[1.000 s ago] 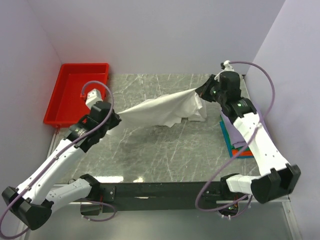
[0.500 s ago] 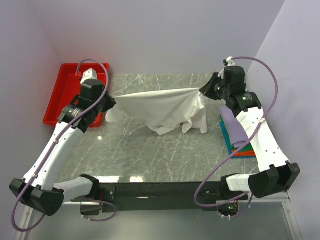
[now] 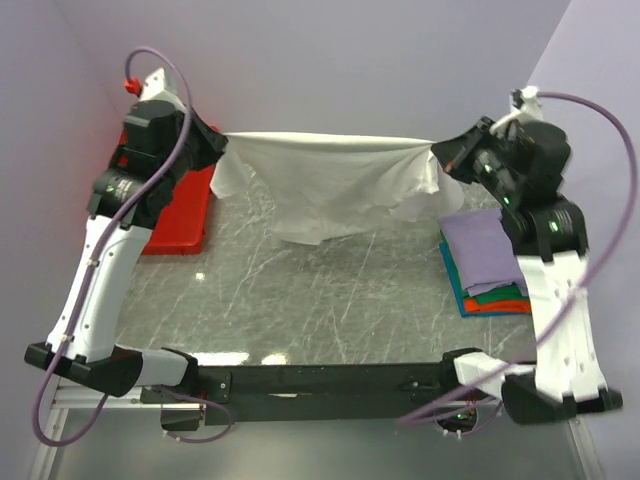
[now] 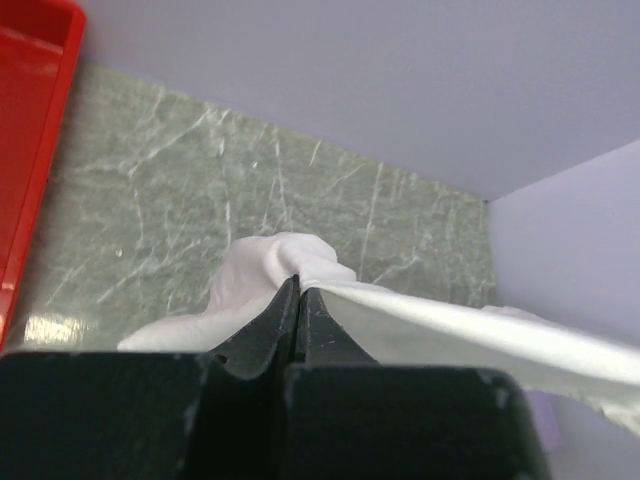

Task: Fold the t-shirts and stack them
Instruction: Flatten the tshirt out

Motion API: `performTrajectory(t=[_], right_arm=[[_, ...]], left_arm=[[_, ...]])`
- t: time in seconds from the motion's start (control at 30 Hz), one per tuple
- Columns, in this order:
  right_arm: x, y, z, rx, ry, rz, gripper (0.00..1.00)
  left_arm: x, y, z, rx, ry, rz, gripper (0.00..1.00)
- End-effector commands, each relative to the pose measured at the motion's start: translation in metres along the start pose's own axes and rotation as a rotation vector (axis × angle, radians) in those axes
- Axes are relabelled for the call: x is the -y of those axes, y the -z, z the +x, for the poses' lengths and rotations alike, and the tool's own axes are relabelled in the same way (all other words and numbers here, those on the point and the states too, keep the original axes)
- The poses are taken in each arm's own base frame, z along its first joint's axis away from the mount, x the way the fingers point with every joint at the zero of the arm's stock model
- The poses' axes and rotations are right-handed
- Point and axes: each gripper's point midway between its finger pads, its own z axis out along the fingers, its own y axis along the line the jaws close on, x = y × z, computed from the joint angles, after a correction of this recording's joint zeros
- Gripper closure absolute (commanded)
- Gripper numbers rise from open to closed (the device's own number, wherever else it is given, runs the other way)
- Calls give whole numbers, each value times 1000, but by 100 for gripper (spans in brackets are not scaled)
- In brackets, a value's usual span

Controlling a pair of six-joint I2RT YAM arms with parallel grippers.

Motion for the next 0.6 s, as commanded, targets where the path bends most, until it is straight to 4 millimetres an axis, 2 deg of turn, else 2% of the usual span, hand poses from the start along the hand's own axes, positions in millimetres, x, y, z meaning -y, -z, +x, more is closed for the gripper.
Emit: performTrajectory(t=[0.0,0.03,0.07,0.1,0.13,0.17,0.23,0.27,0.3,0.33,0.37,0.4,0.43,0.47,0.53,0.57], right_arm=[[-19,58,-18,127,-9,-83,100],[-25,61,-15,130,-15,-122,100],[-31,69,-8,121,-21,-163,100],[-27,60,18,49,-50,-183,100],[-35,56,28,39,-55,-230,100],[-25,46,61,-20,-90,-219,100],[-22,30,86,-37,-106,-208,100],[-33,23,115,-108,-102,-243,100],[-22,7,151,-183,-115,-214,99],[-26,-3,166,-210,-116,-231,96],[-20,-22,196,-289,-112,-199,92],[-10,-35,216,-326,-112,-165,89],[-3,-46,227,-353,-105,-143,85],[14,-65,249,-404,-92,-77,77],[35,-85,254,-425,-82,-16,72],[45,-95,265,-467,-91,-1,68]], left_arm=[[-10,31,-49,126,-43,-23,100],[-14,27,-45,105,-51,-23,100],[-28,20,-44,94,-42,-54,100],[-42,5,-28,42,-35,-79,100],[-44,-3,-16,-5,-22,-51,100],[-64,-19,-4,-29,3,-84,100],[-82,-39,13,-71,33,-108,100],[-91,-47,19,-94,61,-111,98],[-102,-65,35,-145,73,-126,91],[-106,-73,43,-174,77,-130,87],[-110,-80,49,-198,76,-140,82],[-115,-91,58,-229,82,-154,65],[-115,-94,61,-244,85,-148,59],[-109,-93,67,-266,87,-117,55],[-102,-87,73,-259,68,-98,44],[-100,-84,89,-274,38,-109,40]])
